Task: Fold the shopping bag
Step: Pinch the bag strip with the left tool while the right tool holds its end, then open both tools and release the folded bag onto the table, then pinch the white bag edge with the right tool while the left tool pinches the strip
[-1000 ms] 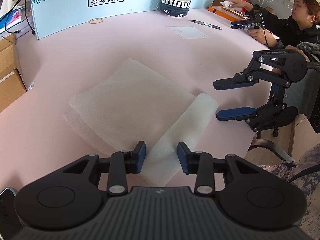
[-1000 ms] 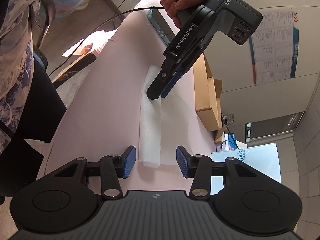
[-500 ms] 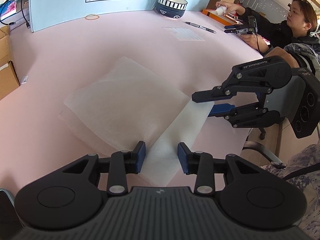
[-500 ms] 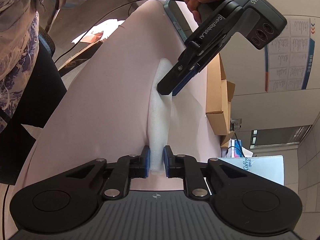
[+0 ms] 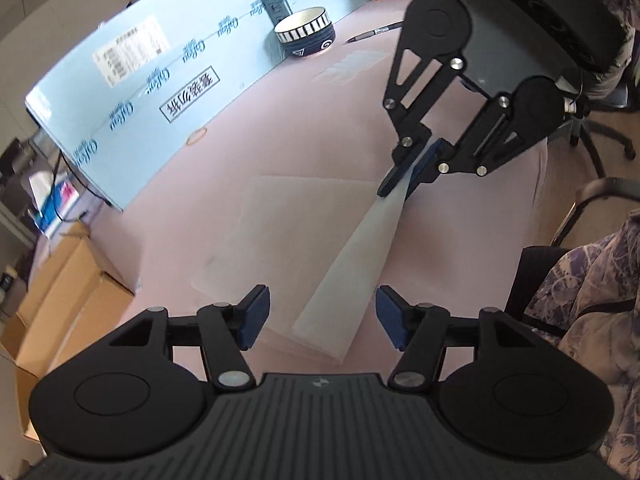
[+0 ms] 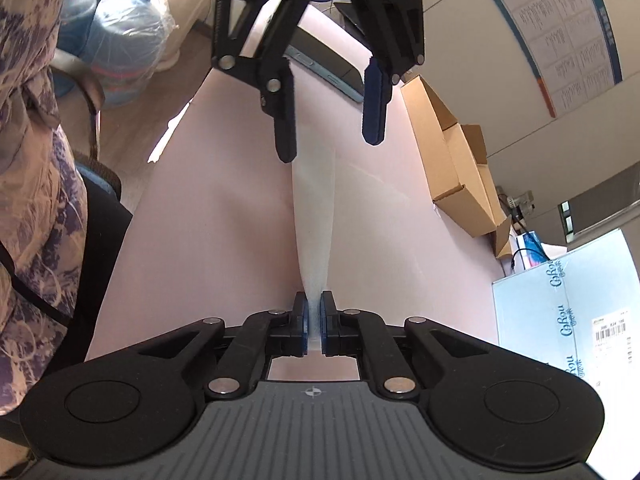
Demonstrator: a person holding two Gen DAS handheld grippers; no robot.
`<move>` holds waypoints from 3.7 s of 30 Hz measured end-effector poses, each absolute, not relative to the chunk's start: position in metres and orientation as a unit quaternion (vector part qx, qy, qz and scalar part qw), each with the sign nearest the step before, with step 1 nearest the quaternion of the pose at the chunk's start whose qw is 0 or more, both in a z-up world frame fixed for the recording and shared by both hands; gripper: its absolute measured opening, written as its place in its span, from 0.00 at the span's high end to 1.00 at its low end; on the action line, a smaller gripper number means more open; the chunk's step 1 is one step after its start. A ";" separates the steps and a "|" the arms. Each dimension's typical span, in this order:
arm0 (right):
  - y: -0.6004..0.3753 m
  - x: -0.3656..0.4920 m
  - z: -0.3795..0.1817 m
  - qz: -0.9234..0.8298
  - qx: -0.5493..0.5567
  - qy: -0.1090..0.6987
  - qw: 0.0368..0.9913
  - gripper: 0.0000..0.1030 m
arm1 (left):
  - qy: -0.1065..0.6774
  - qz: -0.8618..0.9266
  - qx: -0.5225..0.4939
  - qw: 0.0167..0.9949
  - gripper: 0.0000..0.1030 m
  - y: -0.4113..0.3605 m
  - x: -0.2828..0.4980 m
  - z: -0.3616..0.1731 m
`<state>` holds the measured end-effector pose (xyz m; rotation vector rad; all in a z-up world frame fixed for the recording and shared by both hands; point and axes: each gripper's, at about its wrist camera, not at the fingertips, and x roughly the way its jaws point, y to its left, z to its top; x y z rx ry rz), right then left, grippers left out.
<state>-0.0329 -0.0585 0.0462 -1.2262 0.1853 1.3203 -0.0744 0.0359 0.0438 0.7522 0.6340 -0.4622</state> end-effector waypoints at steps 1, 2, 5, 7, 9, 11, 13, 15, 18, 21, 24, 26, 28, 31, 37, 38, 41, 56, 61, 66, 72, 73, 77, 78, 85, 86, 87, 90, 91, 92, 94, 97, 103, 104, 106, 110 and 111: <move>-0.060 -0.030 0.052 0.583 -0.518 0.089 0.620 0.95 | 0.291 -0.220 0.381 0.850 0.46 0.033 -0.078 0.042; -0.062 -0.028 0.055 0.588 -0.509 0.093 0.622 0.95 | 0.280 -0.219 0.403 0.843 0.46 0.029 -0.081 0.040; -0.066 -0.027 0.066 0.597 -0.493 0.100 0.625 0.95 | 0.258 -0.221 0.451 0.825 0.46 0.022 -0.084 0.035; -0.070 -0.026 0.070 0.599 -0.490 0.104 0.625 0.95 | 0.254 -0.227 0.463 0.818 0.46 0.019 -0.082 0.034; -0.073 -0.025 0.071 0.604 -0.489 0.110 0.620 0.95 | 0.259 -0.238 0.464 0.813 0.53 0.016 -0.078 0.035; -0.078 -0.024 0.071 0.603 -0.490 0.115 0.619 0.95 | 0.269 -0.249 0.460 0.808 0.65 0.013 -0.072 0.034; -0.083 -0.024 0.072 0.606 -0.484 0.122 0.620 0.95 | 0.287 -0.264 0.443 0.807 0.92 0.011 -0.066 0.034; -0.087 -0.022 0.074 0.615 -0.466 0.134 0.623 0.95 | 0.305 -0.277 0.420 0.809 0.95 0.010 -0.066 0.037; -0.087 -0.012 0.075 0.630 -0.437 0.150 0.625 0.95 | 0.331 -0.293 0.381 0.812 0.96 0.013 -0.071 0.041; -0.082 0.000 0.077 0.649 -0.392 0.179 0.627 0.94 | 0.368 -0.309 0.319 0.817 0.96 0.024 -0.069 0.046; -0.076 0.019 0.076 0.665 -0.324 0.228 0.633 0.92 | 0.407 -0.316 0.260 0.816 0.96 0.039 -0.064 0.044; -0.072 0.031 0.074 0.674 -0.277 0.256 0.635 0.92 | 0.423 -0.312 0.228 0.820 0.95 0.051 -0.059 0.043; -0.070 0.041 0.074 0.681 -0.236 0.270 0.638 0.88 | 0.443 -0.311 0.182 0.821 0.95 0.068 -0.054 0.041; -0.061 0.055 0.070 0.680 -0.198 0.290 0.643 0.82 | 0.463 -0.305 0.128 0.822 0.93 0.087 -0.049 0.036; -0.042 0.074 0.057 0.667 -0.176 0.331 0.644 0.80 | 0.478 -0.308 0.069 0.819 0.91 0.109 -0.043 0.030; -0.040 0.075 0.054 0.666 -0.178 0.333 0.643 0.79 | 0.481 -0.310 0.062 0.818 0.91 0.112 -0.042 0.030; -0.041 0.073 0.051 0.657 -0.184 0.338 0.649 0.76 | 0.492 -0.311 0.028 0.813 0.89 0.122 -0.037 0.028; -0.052 0.046 0.036 0.600 -0.206 0.287 0.718 0.50 | 0.357 -0.210 -0.007 0.910 0.54 0.139 -0.091 0.086; -0.056 0.041 0.032 0.573 -0.203 0.273 0.745 0.39 | 0.312 -0.230 -0.030 0.921 0.55 0.113 -0.094 0.085; -0.055 0.036 0.032 0.559 -0.223 0.253 0.758 0.37 | 0.333 -0.253 -0.054 0.907 0.55 0.094 -0.074 0.051; -0.050 0.019 0.031 0.545 -0.269 0.201 0.768 0.37 | 0.361 -0.227 -0.021 0.904 0.59 0.094 -0.062 0.032; -0.050 0.017 0.031 0.543 -0.274 0.195 0.769 0.37 | 0.365 -0.222 -0.022 0.904 0.62 0.096 -0.060 0.031; -0.048 0.008 0.029 0.536 -0.298 0.165 0.772 0.37 | 0.386 -0.226 -0.032 0.894 0.66 0.105 -0.051 0.026; -0.048 0.005 0.029 0.534 -0.306 0.155 0.773 0.37 | 0.388 -0.229 -0.035 0.892 0.66 0.107 -0.049 0.025; -0.062 -0.032 0.029 0.523 -0.390 0.048 0.756 0.39 | 0.414 -0.258 -0.079 0.869 0.64 0.126 -0.034 0.023; -0.065 -0.041 0.028 0.523 -0.418 0.023 0.743 0.39 | 0.417 -0.262 -0.086 0.866 0.64 0.129 -0.032 0.023; -0.068 -0.050 0.025 0.520 -0.454 -0.005 0.724 0.39 | 0.420 -0.266 -0.090 0.863 0.64 0.131 -0.030 0.023; -0.070 -0.064 0.017 0.503 -0.530 -0.057 0.681 0.40 | 0.429 -0.276 -0.095 0.855 0.64 0.134 -0.025 0.022; -0.069 -0.065 0.016 0.504 -0.539 -0.062 0.672 0.40 | 0.431 -0.279 -0.095 0.853 0.64 0.134 -0.024 0.022; -0.068 -0.065 0.016 0.504 -0.548 -0.065 0.664 0.40 | 0.433 -0.281 -0.093 0.852 0.64 0.134 -0.023 0.023; -0.064 -0.066 0.016 0.506 -0.562 -0.069 0.651 0.40 | 0.436 -0.284 -0.088 0.849 0.64 0.133 -0.021 0.023; -0.053 -0.059 0.017 0.511 -0.584 -0.052 0.629 0.40 | 0.440 -0.287 -0.077 0.847 0.64 0.130 -0.018 0.025; -0.036 -0.055 0.022 0.517 -0.625 -0.036 0.584 0.40 | 0.446 -0.300 -0.058 0.841 0.64 0.128 -0.015 0.027; -0.034 -0.054 0.021 0.518 -0.628 -0.036 0.580 0.40 | 0.447 -0.302 -0.056 0.840 0.64 0.128 -0.015 0.027; -0.032 -0.054 0.021 0.518 -0.629 -0.037 0.579 0.41 | 0.446 -0.308 -0.055 0.838 0.64 0.129 -0.014 0.027; -0.031 -0.057 0.016 0.521 -0.627 -0.037 0.578 0.64 | 0.446 -0.318 -0.053 0.835 0.64 0.132 -0.013 0.026; -0.031 -0.058 0.013 0.523 -0.630 -0.037 0.574 0.69 | 0.446 -0.320 -0.053 0.834 0.64 0.133 -0.013 0.026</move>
